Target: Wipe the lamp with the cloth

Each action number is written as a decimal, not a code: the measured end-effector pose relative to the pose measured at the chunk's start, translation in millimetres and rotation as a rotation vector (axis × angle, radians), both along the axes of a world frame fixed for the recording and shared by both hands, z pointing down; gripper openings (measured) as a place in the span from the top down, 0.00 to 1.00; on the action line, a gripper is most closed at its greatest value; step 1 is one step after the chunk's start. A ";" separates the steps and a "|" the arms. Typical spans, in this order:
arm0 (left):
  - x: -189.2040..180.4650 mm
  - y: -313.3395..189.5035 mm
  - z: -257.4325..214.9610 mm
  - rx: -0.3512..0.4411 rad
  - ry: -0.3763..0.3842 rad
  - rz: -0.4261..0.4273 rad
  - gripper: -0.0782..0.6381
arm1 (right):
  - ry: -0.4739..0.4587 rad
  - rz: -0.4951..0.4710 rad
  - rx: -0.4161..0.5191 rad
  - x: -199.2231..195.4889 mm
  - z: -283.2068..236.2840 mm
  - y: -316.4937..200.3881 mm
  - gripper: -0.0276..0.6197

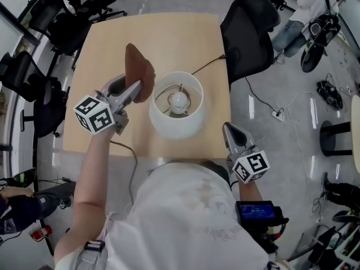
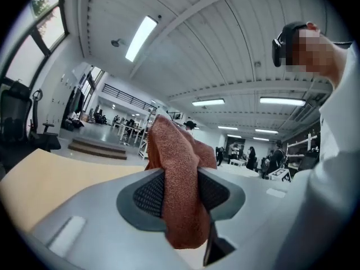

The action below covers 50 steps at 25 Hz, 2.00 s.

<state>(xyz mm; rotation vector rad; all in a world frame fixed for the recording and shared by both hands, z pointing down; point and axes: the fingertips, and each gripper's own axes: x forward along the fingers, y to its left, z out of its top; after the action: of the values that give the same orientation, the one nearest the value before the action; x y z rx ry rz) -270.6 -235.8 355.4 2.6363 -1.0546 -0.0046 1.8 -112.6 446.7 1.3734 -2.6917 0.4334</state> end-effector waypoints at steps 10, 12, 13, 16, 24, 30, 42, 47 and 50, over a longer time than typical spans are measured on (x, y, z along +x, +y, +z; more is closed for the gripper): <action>6.1 -16.6 79.6 -0.121 -0.261 0.058 0.67 | -0.017 0.020 -0.038 18.2 14.2 -2.2 0.94; 1.2 -18.4 104.5 -0.158 -0.296 0.066 0.67 | -0.018 0.025 -0.042 21.2 16.0 -1.9 0.94; -1.4 -19.1 115.8 -0.174 -0.311 0.068 0.67 | -0.016 0.026 -0.044 22.8 16.3 -2.0 0.94; -7.5 -22.6 145.0 -0.222 -0.359 0.064 0.67 | -0.020 0.040 -0.048 29.6 18.2 -3.7 0.94; -9.5 -33.9 113.9 -0.167 -0.380 0.079 0.67 | -0.023 0.045 -0.034 38.3 14.1 -8.7 0.94; 27.6 -38.9 11.4 -0.008 -0.259 0.259 0.67 | -0.057 0.057 -0.037 40.1 21.4 -6.8 0.94; 60.1 -59.4 89.4 -0.080 -0.546 0.423 0.67 | -0.053 0.130 -0.050 61.6 24.3 -7.1 0.94; 64.4 -69.3 133.4 -0.151 -0.642 0.426 0.67 | -0.053 0.158 -0.061 73.2 28.8 -4.6 0.94; 66.3 -75.1 152.1 -0.170 -0.693 0.431 0.67 | -0.046 0.161 -0.061 79.1 28.9 -5.1 0.94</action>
<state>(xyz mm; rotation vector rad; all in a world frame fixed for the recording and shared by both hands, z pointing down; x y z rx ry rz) -204.2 -310.9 507.5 2.6888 -0.5776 1.0984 80.9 -117.7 475.5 1.5877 -2.5887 0.5624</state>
